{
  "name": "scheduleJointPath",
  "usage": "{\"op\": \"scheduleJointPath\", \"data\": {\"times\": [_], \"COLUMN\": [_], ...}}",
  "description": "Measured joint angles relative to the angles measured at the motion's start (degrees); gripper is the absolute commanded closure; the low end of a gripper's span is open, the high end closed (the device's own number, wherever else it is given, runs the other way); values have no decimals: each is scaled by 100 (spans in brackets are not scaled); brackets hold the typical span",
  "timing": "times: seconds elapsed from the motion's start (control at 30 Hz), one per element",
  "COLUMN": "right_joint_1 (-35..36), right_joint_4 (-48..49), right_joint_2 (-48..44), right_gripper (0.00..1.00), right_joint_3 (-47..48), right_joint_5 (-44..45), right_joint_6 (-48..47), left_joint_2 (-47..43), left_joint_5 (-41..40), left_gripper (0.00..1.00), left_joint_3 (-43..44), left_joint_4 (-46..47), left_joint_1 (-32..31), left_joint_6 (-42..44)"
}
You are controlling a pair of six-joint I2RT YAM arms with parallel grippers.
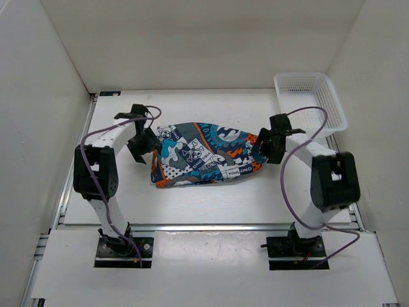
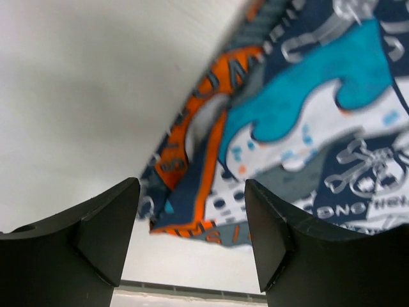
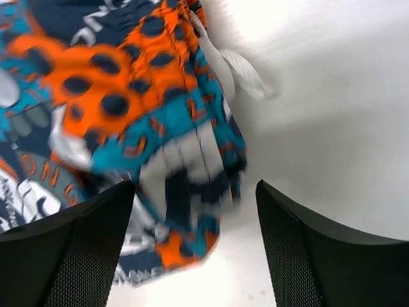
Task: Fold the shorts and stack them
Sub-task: Fold the shorts
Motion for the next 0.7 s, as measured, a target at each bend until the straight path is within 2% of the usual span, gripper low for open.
{"op": "scheduleJointPath", "data": {"times": [0.1,0.23,0.33,0.37,0.43,0.47,0.7], "right_joint_1": [-33,7,146,199,323,387,726], "right_joint_4": [251,654,754,758,739,667,249], "right_joint_2": [730,914,1064,1126,1305,1375,1392], "right_gripper": [19,22,43,64,85,100,100], "right_joint_3": [96,254,374,446,573,675,885], "right_joint_5": [-361,-599,-544,-503,-391,-271,693], "right_joint_6": [-127,-109,-98,-98,-70,-55,50], "left_joint_2": [459,874,1091,1130,1161,1165,1163], "left_joint_5": [4,24,63,85,118,131,192], "left_gripper": [24,24,25,25,26,26,30], "left_joint_3": [212,332,409,409,407,407,358], "left_joint_4": [4,-4,0,4,2,4,92], "left_joint_1": [175,367,402,402,404,404,400], "left_joint_6": [144,302,393,415,435,459,621]}}
